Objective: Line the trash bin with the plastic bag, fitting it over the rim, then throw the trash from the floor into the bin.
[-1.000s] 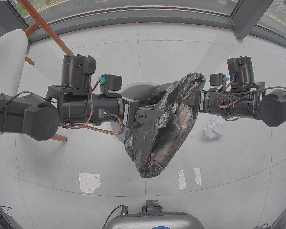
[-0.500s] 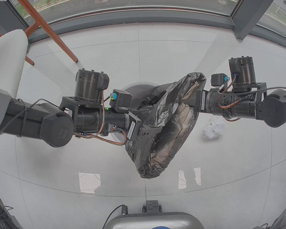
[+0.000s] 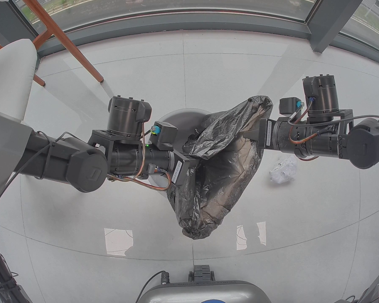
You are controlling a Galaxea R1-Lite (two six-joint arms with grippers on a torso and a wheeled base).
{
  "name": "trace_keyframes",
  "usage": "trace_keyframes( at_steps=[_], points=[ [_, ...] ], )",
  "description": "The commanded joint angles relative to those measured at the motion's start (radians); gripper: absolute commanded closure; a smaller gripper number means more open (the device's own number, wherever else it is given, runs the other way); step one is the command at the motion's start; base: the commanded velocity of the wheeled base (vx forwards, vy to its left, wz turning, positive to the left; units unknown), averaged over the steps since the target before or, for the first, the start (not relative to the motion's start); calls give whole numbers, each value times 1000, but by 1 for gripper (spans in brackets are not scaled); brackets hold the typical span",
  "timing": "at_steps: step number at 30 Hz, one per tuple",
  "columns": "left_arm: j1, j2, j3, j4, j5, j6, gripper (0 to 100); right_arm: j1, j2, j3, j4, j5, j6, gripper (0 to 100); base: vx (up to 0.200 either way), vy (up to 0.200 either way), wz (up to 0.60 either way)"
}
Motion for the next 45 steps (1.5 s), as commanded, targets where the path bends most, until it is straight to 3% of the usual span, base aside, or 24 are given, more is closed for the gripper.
trace_keyframes(
  at_steps=[1,18,45],
  points=[
    [18,4,-5,1,-1,-1,100,-2,-1,4,-1,0,0,100,0,0,0],
    [111,-28,-29,8,-1,-2,100,-33,-5,15,-1,0,-4,100,0,0,0],
    [225,-27,-45,4,4,1,100,-73,1,64,-1,4,-83,100,0,0,0]
  ],
)
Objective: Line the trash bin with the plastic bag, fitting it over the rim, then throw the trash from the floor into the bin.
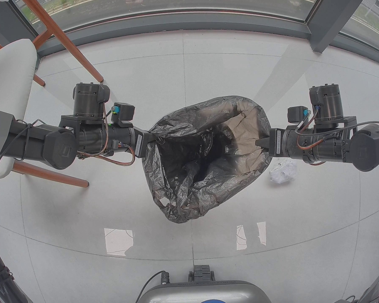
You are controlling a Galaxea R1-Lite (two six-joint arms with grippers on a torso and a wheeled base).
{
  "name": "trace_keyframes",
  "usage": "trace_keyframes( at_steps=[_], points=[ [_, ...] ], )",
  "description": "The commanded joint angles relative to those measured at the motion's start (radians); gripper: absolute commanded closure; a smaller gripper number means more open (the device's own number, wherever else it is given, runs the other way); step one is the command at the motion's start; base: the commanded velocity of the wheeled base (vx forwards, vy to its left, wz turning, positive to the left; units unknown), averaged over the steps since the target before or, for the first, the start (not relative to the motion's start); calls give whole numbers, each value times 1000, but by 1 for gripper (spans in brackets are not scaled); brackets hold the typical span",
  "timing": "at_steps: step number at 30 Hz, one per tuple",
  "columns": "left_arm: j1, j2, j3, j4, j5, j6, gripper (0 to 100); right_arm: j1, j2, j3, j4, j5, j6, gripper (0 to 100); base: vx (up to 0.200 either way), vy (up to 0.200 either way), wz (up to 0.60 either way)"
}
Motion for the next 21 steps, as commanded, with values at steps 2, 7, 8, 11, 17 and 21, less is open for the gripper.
trace_keyframes(
  at_steps=[2,7,8,11,17,21],
  points=[
    [25,2,-7,-7,10,5,100,-21,9,0,0,0,-17,100,0,0,0],
    [29,11,-41,-7,42,5,100,-47,10,2,0,2,-32,100,0,0,0],
    [37,11,-44,-7,42,5,100,-48,12,2,0,2,-32,100,0,0,0],
    [45,13,-62,-7,42,1,100,-48,30,-3,-2,2,-34,100,0,0,0],
    [43,10,-99,5,41,-3,100,-39,45,-5,-2,2,-34,100,0,0,0],
    [39,0,-97,53,41,-3,100,-36,75,-11,-2,2,-34,100,0,0,0]
  ],
)
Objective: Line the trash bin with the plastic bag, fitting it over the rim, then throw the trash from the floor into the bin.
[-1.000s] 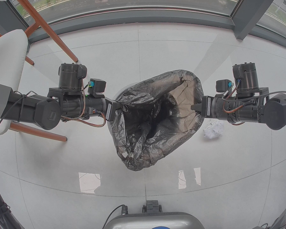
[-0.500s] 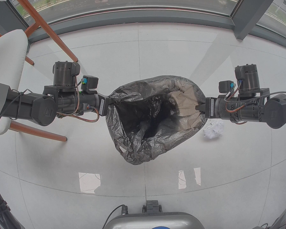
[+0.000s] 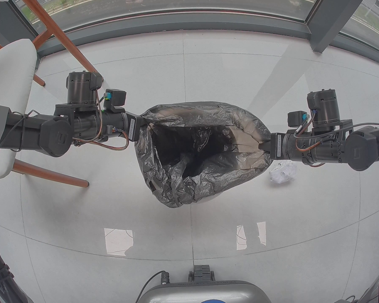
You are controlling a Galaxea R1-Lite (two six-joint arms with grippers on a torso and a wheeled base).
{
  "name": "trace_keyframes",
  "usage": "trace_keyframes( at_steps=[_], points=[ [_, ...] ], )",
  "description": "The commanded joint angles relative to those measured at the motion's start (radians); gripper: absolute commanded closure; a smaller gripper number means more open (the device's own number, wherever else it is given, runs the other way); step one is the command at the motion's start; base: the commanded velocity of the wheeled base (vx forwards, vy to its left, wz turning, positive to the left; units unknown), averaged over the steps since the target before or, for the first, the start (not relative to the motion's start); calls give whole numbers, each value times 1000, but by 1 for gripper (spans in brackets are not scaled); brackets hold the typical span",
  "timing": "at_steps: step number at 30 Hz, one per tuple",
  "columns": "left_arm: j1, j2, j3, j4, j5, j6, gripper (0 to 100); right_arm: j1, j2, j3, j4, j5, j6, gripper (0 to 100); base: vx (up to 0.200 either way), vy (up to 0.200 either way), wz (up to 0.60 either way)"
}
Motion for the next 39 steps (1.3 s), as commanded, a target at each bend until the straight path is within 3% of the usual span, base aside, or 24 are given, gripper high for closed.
trace_keyframes(
  at_steps=[1,4,10,17,18,35,36,39],
  points=[
    [-3,-9,-5,58,-2,-1,100,6,39,-10,-1,2,0,100,0,0,0],
    [-3,-9,-5,64,-2,1,100,6,56,-18,-7,2,0,100,0,0,0],
    [4,-6,-19,58,1,5,100,18,117,-1,-195,-1,0,100,0,0,0],
    [5,-1,-40,58,15,10,100,18,119,6,-208,-1,-4,100,0,0,0],
    [5,-1,-43,58,19,10,100,16,116,8,-208,-1,-12,0,0,0,0],
    [4,1,-25,67,24,16,100,7,-57,129,-195,-3,-26,0,0,0,0],
    [5,1,-25,67,24,22,0,7,-59,129,-199,-3,-26,0,0,0,0],
    [5,2,-25,65,24,48,0,6,-56,126,-211,-3,-26,0,0,0,0]
  ],
)
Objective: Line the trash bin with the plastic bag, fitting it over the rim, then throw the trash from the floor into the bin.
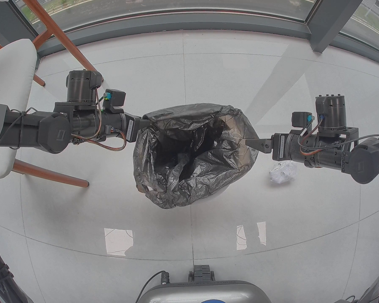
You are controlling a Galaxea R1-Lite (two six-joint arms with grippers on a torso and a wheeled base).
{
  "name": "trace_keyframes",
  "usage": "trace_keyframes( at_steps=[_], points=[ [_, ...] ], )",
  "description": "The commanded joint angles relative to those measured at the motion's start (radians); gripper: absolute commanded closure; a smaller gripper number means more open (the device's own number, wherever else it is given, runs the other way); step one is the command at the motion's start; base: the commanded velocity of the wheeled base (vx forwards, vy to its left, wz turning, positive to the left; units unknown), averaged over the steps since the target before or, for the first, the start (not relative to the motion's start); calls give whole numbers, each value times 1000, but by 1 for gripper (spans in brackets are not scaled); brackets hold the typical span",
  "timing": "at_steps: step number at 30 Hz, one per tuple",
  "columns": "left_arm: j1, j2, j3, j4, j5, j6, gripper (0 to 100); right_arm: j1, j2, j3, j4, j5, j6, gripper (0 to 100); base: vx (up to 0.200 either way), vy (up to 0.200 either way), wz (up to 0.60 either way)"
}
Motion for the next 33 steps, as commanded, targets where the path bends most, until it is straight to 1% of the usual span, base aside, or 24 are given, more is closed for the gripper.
trace_keyframes(
  at_steps=[1,4,7,10,12,14,16,19,21,23,25,27,28,29,33],
  points=[
    [2,4,4,-1,0,14,0,-1,-17,-5,-6,1,-1,0,0,0,0],
    [5,1,8,-1,0,16,0,-3,-15,-19,-5,2,-1,0,0,0,0],
    [27,-7,8,-1,-1,24,0,1,-12,-31,-5,2,-3,0,0,0,0],
    [18,-30,31,0,-9,28,0,1,-14,-30,-5,2,-3,0,0,0,0],
    [-22,-84,79,8,-15,19,0,1,-20,-22,0,2,-3,0,0,0,0],
    [-84,-128,137,37,-17,4,0,2,-35,-13,9,4,-1,0,0,0,0],
    [-137,-174,197,77,-24,-33,0,2,-45,7,10,4,0,0,0,0,0],
    [-220,-212,254,98,-21,-139,0,2,-45,30,7,4,0,0,0,0,0],
    [-252,-209,257,98,-17,-222,0,1,-45,36,6,2,0,0,0,0,0],
    [-275,-203,248,92,-18,-263,0,1,-46,38,4,2,0,0,0,0,0],
    [-286,-185,237,91,-23,-245,0,1,-48,38,1,2,0,0,0,0,0],
    [-285,-142,228,80,-26,-154,0,-1,-49,36,-2,2,0,0,0,0,0],
    [-286,-120,228,69,-29,-79,0,-3,-51,38,-2,2,2,0,0,0,0],
    [-286,-116,228,66,-29,-47,0,-3,-51,38,-3,2,2,0,0,0,0],
    [-292,-90,232,63,-32,169,0,-16,-52,38,-5,2,3,0,0,0,0]
  ],
)
